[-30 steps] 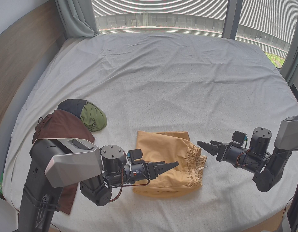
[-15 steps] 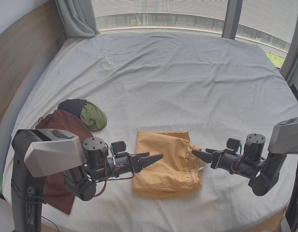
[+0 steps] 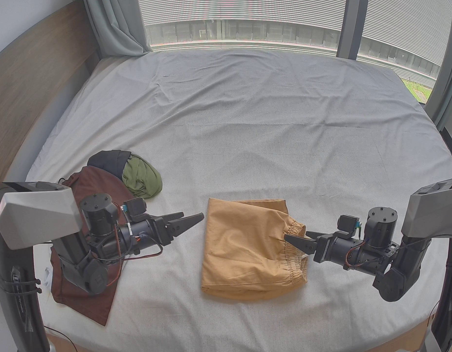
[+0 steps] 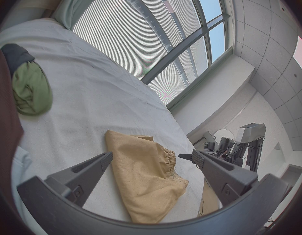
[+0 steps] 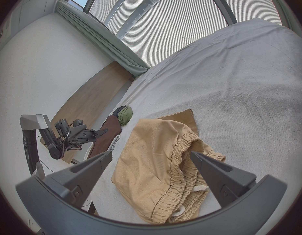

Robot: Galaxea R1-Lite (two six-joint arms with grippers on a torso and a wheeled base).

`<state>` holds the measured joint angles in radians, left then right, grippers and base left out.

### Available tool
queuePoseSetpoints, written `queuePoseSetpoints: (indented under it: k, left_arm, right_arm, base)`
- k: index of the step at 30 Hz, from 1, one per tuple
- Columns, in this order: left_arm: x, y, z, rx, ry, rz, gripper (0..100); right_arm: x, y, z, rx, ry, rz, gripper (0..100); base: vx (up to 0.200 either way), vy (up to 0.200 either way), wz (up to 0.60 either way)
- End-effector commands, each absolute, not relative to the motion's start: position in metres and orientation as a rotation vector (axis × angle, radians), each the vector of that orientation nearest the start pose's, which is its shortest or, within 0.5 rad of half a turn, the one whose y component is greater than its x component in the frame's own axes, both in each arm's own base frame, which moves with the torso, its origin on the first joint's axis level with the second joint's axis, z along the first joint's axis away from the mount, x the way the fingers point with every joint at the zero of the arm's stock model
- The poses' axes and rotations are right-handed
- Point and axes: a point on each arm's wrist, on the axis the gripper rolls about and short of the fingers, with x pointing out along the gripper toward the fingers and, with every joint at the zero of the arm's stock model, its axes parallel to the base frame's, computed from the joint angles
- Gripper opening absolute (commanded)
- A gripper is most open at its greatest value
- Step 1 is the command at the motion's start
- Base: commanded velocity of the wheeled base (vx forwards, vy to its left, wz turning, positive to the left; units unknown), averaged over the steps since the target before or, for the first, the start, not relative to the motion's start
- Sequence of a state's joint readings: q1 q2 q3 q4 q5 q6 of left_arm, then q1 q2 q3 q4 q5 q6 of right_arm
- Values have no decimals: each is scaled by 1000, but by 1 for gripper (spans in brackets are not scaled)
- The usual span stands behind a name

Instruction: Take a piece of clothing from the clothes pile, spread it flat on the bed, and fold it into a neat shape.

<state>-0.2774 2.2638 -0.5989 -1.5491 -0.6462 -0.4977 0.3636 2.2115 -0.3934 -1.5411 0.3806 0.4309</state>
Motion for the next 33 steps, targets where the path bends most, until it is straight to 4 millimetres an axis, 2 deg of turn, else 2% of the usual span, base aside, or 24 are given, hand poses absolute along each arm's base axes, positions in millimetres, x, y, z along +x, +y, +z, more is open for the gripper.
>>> queuePoseSetpoints:
  k: [1,6,10,16,19,23,25,33]
  left_arm:
    - [321,-83,59,-469,297,-833,100]
    - [301,-55,77,-462,278,-825,100]
    - [288,-37,80,-468,293,-831,100]
    - [285,-30,82,-408,262,-833,100]
    - [274,-29,71,-363,294,-849,100]
    - [270,-25,67,-326,297,-897,100]
    - [268,-22,67,-312,292,-908,100]
    - [272,-14,63,-293,283,-884,100]
  right_arm:
    - [282,120,27,409,435,678,100]
    - [278,124,30,405,431,697,100]
    - [276,124,36,405,416,700,100]
    - [273,127,40,403,408,714,100]
    - [271,128,42,402,406,720,100]
    - [269,128,44,403,403,724,100]
    - [262,135,45,399,415,753,100]
    - [253,138,34,398,485,765,100]
  base:
    - [0,0,0]
    - [0,0,0]
    - [0,0,0]
    - [0,0,0]
    - [0,0,0]
    - [0,0,0]
    - [0,0,0]
    - [0,0,0]
